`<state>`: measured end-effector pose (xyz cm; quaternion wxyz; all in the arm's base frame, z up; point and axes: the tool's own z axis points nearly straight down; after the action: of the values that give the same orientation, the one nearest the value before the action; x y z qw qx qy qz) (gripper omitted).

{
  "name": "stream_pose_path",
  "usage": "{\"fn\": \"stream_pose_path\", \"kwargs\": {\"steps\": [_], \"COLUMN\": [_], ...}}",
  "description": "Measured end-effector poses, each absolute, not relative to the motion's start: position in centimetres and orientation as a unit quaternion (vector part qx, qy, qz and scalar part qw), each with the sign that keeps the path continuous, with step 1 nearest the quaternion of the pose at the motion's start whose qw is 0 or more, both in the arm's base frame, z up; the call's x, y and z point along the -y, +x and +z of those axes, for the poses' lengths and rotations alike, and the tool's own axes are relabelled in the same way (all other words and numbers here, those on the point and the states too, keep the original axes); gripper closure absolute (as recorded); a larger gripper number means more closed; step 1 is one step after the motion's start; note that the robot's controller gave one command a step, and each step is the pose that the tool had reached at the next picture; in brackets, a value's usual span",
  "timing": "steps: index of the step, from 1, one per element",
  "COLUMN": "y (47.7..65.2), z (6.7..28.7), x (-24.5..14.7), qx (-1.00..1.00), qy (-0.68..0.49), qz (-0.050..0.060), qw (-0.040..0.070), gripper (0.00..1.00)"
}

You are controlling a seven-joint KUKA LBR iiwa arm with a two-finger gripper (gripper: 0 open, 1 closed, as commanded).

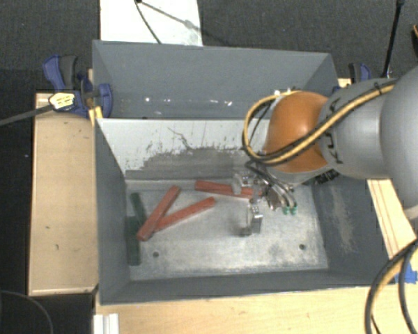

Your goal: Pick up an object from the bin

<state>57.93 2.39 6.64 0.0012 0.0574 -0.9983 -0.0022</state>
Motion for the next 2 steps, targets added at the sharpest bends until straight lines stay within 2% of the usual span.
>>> {"fn": "stream_pose_path", "kwargs": {"steps": [1, 2], "y": [58.7, 59.2], "z": [10.2, 10.1], "x": [-2.7, -0.6], "qx": [0.997, 1.000], "qy": [0.079, 0.019], "qz": [0.000, 0.000], "qw": [-0.004, -0.004], "gripper": [0.00, 0.00]}}
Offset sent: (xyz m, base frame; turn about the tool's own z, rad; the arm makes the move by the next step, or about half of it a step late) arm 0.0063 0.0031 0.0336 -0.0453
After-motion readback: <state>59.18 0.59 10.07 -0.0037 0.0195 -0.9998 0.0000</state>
